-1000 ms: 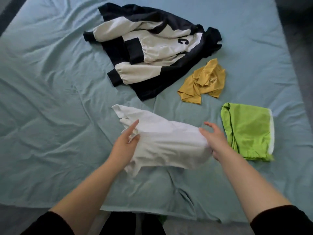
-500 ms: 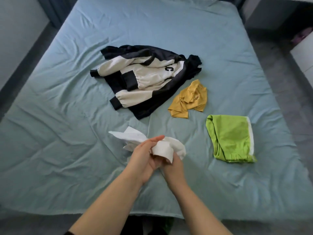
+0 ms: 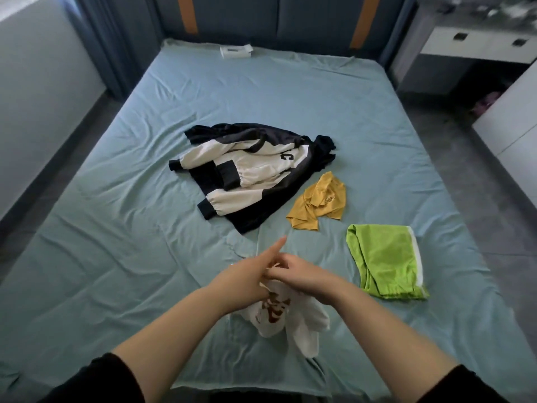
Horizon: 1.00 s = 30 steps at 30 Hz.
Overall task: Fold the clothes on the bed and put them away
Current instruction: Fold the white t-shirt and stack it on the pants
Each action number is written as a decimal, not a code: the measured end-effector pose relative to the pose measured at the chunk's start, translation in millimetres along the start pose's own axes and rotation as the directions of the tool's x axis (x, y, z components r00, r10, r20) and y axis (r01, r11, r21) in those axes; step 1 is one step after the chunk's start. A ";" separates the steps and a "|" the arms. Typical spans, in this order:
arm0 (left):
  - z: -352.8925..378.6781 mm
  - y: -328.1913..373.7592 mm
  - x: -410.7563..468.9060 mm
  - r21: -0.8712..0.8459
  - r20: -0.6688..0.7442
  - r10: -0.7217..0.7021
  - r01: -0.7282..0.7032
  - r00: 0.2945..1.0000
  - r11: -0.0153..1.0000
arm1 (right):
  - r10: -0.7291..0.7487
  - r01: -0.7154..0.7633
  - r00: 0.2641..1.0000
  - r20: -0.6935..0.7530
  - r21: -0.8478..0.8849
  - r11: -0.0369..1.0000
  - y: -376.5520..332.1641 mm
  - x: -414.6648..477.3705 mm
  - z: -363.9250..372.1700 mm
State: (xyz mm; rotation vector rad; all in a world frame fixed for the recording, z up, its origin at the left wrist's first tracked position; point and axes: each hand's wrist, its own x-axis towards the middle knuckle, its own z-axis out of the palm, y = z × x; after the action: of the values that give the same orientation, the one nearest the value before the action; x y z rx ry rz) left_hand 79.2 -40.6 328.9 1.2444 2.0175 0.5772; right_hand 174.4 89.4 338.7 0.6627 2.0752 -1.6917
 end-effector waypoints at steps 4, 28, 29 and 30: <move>-11.6 2.3 -10.1 -0.094 -0.014 -0.049 0.047 0.999 0.994 | -0.021 0.014 1.000 -0.010 -0.451 0.893 1.5 -12.3 -5.6; -32.0 -34.3 -28.3 -0.564 -0.175 -0.330 0.180 0.928 0.806 | 0.173 -0.156 0.985 -0.004 -0.452 0.878 42.9 -7.7 -34.9; -32.3 -37.8 -28.9 -0.581 -0.203 -0.349 0.174 0.915 0.795 | 0.193 -0.183 0.981 -0.026 -0.456 0.871 50.9 -8.1 -38.8; -33.0 -42.2 -29.9 -0.588 -0.229 -0.371 0.176 0.900 0.789 | 0.201 -0.204 0.978 -0.055 -0.445 0.872 58.7 -8.9 -42.4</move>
State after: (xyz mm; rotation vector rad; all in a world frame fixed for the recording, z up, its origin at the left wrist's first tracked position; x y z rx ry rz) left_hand 38.7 -86.6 331.9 0.5023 2.0276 1.1899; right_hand 215.7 139.4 305.3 0.7002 2.2025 -1.0404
